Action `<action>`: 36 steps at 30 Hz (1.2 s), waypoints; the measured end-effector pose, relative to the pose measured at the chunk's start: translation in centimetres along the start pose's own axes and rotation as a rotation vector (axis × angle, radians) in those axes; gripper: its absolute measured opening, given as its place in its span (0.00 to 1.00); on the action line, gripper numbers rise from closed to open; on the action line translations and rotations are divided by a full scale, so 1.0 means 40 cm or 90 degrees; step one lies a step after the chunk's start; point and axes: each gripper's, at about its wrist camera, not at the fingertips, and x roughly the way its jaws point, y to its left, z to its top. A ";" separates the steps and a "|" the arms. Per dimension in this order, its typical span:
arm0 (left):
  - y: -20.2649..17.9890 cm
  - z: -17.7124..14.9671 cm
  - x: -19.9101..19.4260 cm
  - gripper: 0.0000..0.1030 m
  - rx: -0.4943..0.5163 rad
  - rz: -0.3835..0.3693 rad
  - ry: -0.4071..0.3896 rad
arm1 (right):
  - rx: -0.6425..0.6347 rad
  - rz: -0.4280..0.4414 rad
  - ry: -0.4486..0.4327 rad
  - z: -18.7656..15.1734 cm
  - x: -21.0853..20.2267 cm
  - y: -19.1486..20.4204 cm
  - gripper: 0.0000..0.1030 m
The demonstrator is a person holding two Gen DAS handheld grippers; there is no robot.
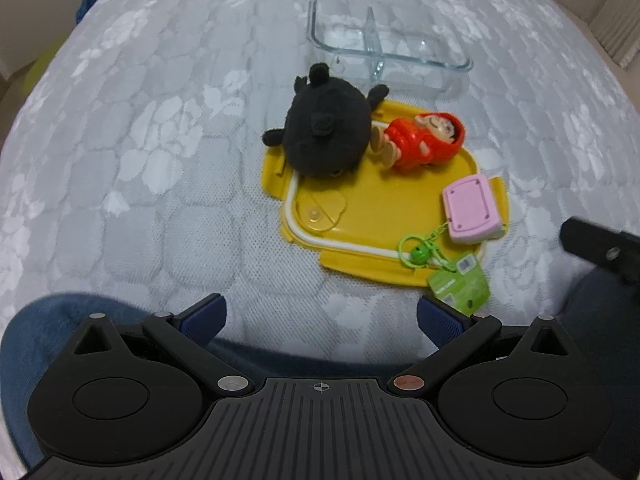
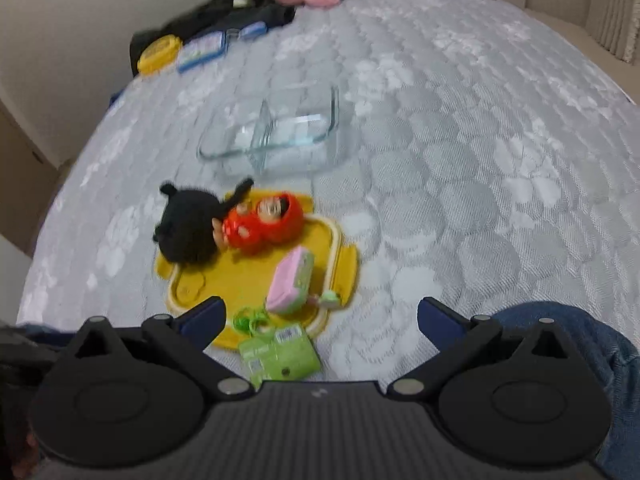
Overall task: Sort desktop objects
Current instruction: 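Lower the left gripper onto the black plush toy and close it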
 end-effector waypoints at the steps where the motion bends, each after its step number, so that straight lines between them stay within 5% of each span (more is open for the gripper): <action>1: -0.003 0.002 0.012 1.00 0.014 0.010 -0.004 | 0.009 0.017 0.004 -0.001 0.008 -0.005 1.00; 5: 0.010 0.007 0.054 1.00 0.038 0.021 -0.018 | 0.023 0.056 0.033 -0.006 0.049 -0.017 1.00; 8: 0.042 0.023 0.077 1.00 0.010 -0.035 -0.023 | 0.022 0.092 0.005 -0.005 0.047 -0.022 1.00; 14: 0.091 0.084 0.121 1.00 -0.061 -0.158 -0.053 | -0.064 0.003 -0.085 0.023 0.048 0.011 1.00; 19: 0.089 0.081 0.152 1.00 -0.071 -0.177 -0.012 | 0.022 0.097 0.032 0.012 0.159 -0.038 0.81; 26: 0.080 0.081 0.156 1.00 -0.068 -0.172 -0.010 | -0.061 0.050 0.003 0.007 0.172 0.010 0.79; 30: 0.085 0.084 0.160 1.00 -0.073 -0.178 -0.018 | -0.058 0.055 0.020 0.017 0.200 0.015 0.57; 34: 0.094 0.088 0.150 1.00 -0.083 -0.174 -0.057 | -0.041 0.067 0.019 0.025 0.215 0.005 0.57; 36: 0.095 0.093 0.143 1.00 -0.085 -0.180 -0.082 | -0.031 0.069 0.008 0.026 0.215 -0.003 0.65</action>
